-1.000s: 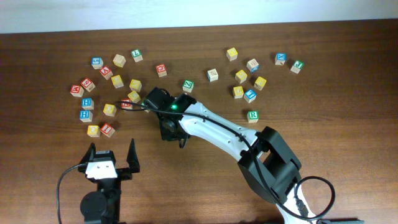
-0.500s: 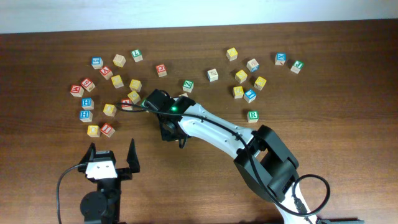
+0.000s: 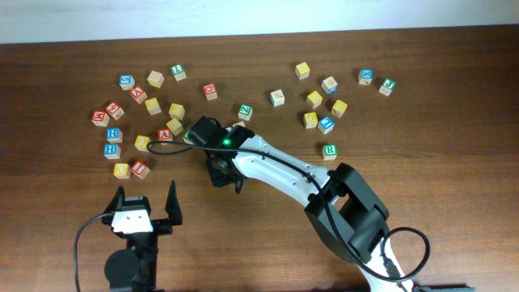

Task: Spell out RSS
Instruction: 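Carry the R block to the open table center and lower it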

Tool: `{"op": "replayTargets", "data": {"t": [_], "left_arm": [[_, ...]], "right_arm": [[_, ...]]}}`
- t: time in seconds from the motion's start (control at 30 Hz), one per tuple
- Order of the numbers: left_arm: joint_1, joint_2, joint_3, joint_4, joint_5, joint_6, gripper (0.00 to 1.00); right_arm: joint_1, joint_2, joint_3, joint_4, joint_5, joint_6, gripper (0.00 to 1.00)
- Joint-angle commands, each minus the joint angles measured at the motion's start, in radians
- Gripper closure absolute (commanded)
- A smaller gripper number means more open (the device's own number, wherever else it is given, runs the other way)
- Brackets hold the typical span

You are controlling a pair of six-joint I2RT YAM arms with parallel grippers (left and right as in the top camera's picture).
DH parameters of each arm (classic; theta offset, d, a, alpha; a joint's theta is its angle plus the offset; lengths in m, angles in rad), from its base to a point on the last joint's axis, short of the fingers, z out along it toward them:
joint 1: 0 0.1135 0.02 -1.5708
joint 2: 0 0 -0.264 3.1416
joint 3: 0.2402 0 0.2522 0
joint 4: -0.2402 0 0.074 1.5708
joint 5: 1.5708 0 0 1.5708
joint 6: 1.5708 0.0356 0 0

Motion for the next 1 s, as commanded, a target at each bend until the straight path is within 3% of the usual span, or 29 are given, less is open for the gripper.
{"op": "replayTargets", "data": {"t": [0.0,0.47,0.63,0.83,0.97], "left_arm": [[-0.004,-0.003,-0.004,-0.004,-0.003,-0.010,0.01],[-0.004,-0.003,-0.004,-0.004,-0.003,-0.010,0.01],[-0.004,-0.003,-0.004,-0.004,-0.003,-0.010,0.01],[-0.004,-0.003,-0.004,-0.004,-0.003,-0.010,0.01],[-0.004,-0.003,-0.004,-0.004,-0.003,-0.010,0.01]], "right_arm": [[-0.009,0.018,0.021,-0.007,-0.006,-0.023,0.58],[-0.034,0.019,0.041,-0.051,-0.077,-0.222,0.55],[-0.026,0.031,0.035,-0.053,-0.077,-0.227,0.55],[-0.026,0.042,0.032,-0.052,-0.077,-0.226,0.64],[-0.026,0.045,0.032,-0.042,-0.066,-0.109,0.74]]}}
